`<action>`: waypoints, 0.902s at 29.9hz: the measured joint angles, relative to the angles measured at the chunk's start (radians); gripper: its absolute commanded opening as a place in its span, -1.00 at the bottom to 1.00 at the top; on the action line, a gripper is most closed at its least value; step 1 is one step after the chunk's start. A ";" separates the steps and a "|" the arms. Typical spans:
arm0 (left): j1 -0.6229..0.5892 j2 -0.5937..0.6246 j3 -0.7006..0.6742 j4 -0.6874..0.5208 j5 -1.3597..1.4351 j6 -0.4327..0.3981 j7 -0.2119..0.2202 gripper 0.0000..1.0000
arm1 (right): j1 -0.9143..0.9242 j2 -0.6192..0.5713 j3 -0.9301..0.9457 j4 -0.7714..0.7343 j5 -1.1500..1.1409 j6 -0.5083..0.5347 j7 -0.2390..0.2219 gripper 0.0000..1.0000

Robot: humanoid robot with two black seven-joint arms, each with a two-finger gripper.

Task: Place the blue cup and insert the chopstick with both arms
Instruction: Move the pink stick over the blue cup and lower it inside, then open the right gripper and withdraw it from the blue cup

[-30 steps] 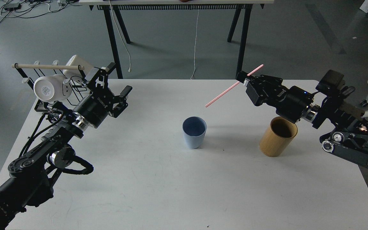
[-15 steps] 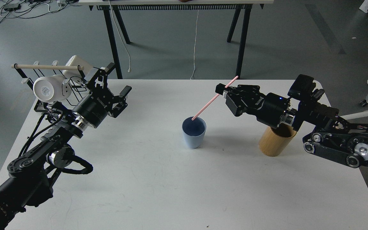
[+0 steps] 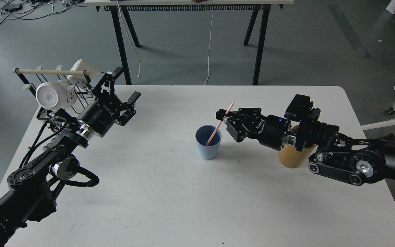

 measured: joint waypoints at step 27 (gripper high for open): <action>-0.051 0.002 -0.015 -0.011 -0.007 0.000 0.000 0.97 | 0.034 -0.083 0.323 0.115 0.816 0.007 0.000 0.97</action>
